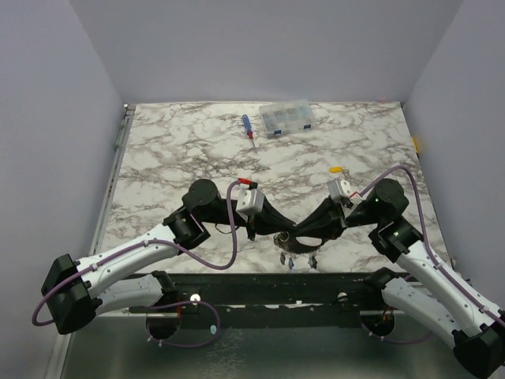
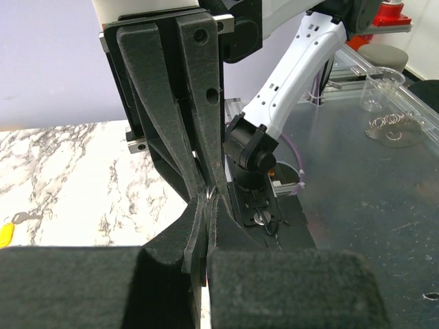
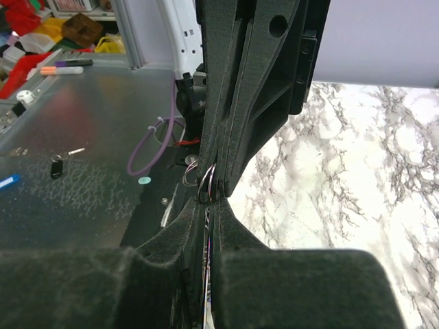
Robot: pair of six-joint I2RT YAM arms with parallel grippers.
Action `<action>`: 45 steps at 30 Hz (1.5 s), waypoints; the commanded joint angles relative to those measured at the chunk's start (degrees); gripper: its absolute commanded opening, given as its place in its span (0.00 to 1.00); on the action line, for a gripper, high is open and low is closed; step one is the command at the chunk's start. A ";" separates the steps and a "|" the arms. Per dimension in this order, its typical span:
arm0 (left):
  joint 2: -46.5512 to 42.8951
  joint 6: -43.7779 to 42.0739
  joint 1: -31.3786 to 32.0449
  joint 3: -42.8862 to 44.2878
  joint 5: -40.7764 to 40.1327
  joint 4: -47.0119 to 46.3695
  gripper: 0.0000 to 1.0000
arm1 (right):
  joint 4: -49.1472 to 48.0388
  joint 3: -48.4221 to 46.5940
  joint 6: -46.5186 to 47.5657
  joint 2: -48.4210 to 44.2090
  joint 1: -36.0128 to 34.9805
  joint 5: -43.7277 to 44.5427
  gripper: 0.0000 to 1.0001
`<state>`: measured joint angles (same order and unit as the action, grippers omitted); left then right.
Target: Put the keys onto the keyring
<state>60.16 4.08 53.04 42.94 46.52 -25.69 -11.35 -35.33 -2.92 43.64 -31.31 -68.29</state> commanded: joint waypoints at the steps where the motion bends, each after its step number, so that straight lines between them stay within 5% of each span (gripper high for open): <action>1: -1.51 0.10 -0.26 -0.46 -2.87 -4.45 0.00 | 5.79 -2.67 4.47 -1.49 -0.42 3.24 0.01; 5: -2.42 -0.38 -0.23 -0.25 -4.99 -2.94 0.01 | 10.54 -4.84 6.91 -2.81 -0.42 4.86 0.01; 11: -5.09 -3.73 -0.24 3.13 -8.61 10.15 0.48 | 24.81 -9.65 14.18 -3.12 -0.42 8.87 0.01; 17: -6.87 -11.22 -0.22 13.61 -15.15 30.26 0.60 | 31.78 -12.73 18.22 -3.12 -0.40 10.91 0.01; 26: 3.77 -16.98 -0.13 34.11 -15.73 56.59 0.57 | 41.54 -17.28 24.25 -1.28 -0.40 12.49 0.01; 31: 6.58 -16.33 1.88 37.29 -16.60 57.71 0.48 | 40.83 -16.02 23.56 -3.15 -0.42 12.12 0.01; 45: 8.87 -20.96 15.45 35.80 -30.31 59.53 0.55 | 36.49 -13.43 13.61 -5.96 -0.42 12.13 0.01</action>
<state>68.27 -15.53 67.37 78.26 21.37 32.91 27.20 -49.36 13.63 37.60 -31.55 -55.90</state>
